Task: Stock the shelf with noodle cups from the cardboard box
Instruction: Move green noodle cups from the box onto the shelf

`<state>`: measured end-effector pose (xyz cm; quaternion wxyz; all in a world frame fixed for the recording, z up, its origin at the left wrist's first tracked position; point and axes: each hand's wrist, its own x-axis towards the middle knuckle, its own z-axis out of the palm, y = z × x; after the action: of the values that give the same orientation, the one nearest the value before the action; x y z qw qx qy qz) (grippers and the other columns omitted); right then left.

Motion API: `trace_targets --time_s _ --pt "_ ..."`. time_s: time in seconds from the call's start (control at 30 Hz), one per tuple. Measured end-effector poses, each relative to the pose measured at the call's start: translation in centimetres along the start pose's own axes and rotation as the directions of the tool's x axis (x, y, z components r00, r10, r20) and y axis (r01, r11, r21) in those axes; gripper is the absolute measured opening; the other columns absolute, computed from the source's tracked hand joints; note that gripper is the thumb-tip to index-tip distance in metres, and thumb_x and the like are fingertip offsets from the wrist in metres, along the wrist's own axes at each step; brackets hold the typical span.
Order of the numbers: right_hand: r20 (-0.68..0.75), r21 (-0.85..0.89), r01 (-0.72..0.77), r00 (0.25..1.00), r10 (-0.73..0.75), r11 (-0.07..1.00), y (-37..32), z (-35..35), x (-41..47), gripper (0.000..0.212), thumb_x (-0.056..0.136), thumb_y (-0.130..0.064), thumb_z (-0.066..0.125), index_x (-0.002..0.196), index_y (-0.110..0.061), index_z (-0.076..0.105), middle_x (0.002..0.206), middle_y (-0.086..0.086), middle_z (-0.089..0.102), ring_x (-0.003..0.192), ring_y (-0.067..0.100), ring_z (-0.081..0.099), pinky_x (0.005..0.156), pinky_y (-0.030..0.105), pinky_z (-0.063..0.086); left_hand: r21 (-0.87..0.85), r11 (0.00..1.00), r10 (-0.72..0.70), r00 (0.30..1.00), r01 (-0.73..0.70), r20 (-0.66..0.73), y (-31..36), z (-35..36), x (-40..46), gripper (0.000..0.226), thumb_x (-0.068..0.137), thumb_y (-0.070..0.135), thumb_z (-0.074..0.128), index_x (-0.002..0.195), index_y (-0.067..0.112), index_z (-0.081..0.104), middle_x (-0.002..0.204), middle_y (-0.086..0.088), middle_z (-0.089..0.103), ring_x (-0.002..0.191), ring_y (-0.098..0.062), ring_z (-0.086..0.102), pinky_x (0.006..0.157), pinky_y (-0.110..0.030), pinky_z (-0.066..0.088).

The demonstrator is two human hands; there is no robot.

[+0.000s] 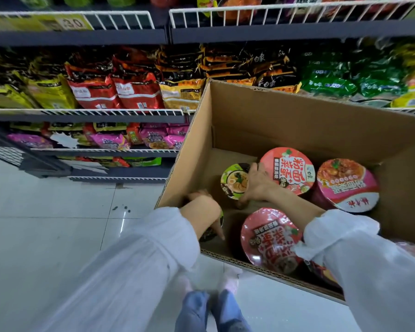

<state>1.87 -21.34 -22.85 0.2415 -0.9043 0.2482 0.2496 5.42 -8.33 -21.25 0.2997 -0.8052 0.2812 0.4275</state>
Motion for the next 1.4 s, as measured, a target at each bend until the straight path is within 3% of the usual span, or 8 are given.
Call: trace_targets --time_s 0.13,0.3,0.43,0.63,0.77,1.1,1.3,1.4 --pt "-0.018 0.045 0.0 1.0 0.001 0.999 0.3 0.4 0.1 0.117 0.06 -0.029 0.087 0.145 -0.001 0.011 0.151 0.017 0.013 0.141 0.034 0.019 0.117 0.039 0.024 0.016 0.997 -0.076 0.988 0.078 -0.132 0.8 1.3 1.8 0.103 0.088 0.043 0.06 0.147 0.0 -0.013 0.148 -0.025 0.02 0.135 -0.041 0.027 0.106 -0.052 0.031" --pt "-0.077 0.218 -0.011 0.997 0.028 0.976 0.4 -0.3 0.3 0.117 0.058 -0.032 0.088 0.145 -0.002 0.015 0.147 0.017 0.019 0.138 0.033 0.025 0.114 0.034 0.026 -0.116 0.993 -0.038 0.954 0.003 -0.299 0.2 -0.2 1.0 0.124 0.067 0.062 0.07 0.149 0.005 -0.003 0.142 -0.025 0.025 0.127 -0.039 0.031 0.101 -0.047 0.036" --pt "-0.224 0.421 0.019 0.971 0.083 0.907 0.4 -3.5 0.0 0.117 0.06 -0.029 0.088 0.147 -0.004 0.014 0.147 0.016 0.021 0.137 0.03 0.026 0.112 0.031 0.026 -0.269 0.959 -0.085 0.821 -0.086 -0.564 -0.8 -2.7 -0.6 0.118 0.066 0.064 0.069 0.15 0.017 0.0 0.138 -0.025 0.024 0.125 -0.04 0.029 0.101 -0.045 0.033" --pt "-0.335 0.453 0.086 0.939 0.081 0.887 0.3 -10.2 -2.6 0.111 0.069 -0.028 0.082 0.15 -0.006 0.01 0.15 0.015 0.016 0.139 0.029 0.025 0.111 0.035 0.029 -0.336 0.917 -0.113 0.666 -0.217 -0.738 -1.9 -7.3 -6.0 0.1 0.073 0.066 0.058 0.15 0.025 0.01 0.145 -0.02 0.019 0.131 -0.043 0.022 0.104 -0.054 0.028" --pt "-0.402 0.408 0.16 0.915 0.02 0.899 -0.5 -13.5 -5.0 0.105 0.072 -0.026 0.079 0.15 -0.006 0.012 0.15 0.016 0.018 0.139 0.03 0.025 0.11 0.035 0.03 -0.359 0.896 -0.212 0.458 -0.26 -0.863 -4.5 -10.8 -10.7 0.089 0.075 0.068 0.052 0.149 0.032 0.017 0.151 -0.017 0.018 0.135 -0.041 0.021 0.104 -0.055 0.03" --pt "-0.635 0.258 0.415 0.754 -0.171 0.873 -9.1 -19.3 -9.2 0.108 0.067 -0.038 0.082 0.149 -0.014 0.016 0.145 0.01 0.026 0.138 0.027 0.027 0.112 0.041 0.029 -0.383 0.864 -0.35 0.159 -0.326 -0.923 -14.3 -14.9 -19.2 0.069 0.076 0.064 0.05 0.14 0.041 0.038 0.15 -0.006 0.031 0.132 -0.034 0.027 0.104 -0.051 0.029" --pt "-0.697 0.193 0.524 0.668 -0.26 0.829 -19.8 -18.6 -8.5 0.106 0.067 -0.041 0.081 0.148 -0.017 0.018 0.145 0.006 0.024 0.137 0.026 0.025 0.113 0.041 0.03 -0.417 0.872 -0.434 -0.013 -0.258 -0.901 -23.6 -13.5 -21.1 0.067 0.075 0.066 0.052 0.135 0.04 0.044 0.149 -0.002 0.032 0.13 -0.032 0.031 0.102 -0.048 0.032" --pt "-0.71 0.184 0.557 0.646 -0.282 0.81 -26.6 -17.2 -7.5 0.11 0.067 -0.047 0.08 0.15 -0.018 0.014 0.147 0.004 0.02 0.14 0.024 0.021 0.113 0.04 0.029 -0.462 0.851 -0.486 -0.044 -0.249 -0.873 -29.9 -11.1 -20.8 0.069 0.076 0.067 0.052 0.138 0.039 0.042 0.15 -0.001 0.03 0.133 -0.031 0.026 0.104 -0.049 0.029"
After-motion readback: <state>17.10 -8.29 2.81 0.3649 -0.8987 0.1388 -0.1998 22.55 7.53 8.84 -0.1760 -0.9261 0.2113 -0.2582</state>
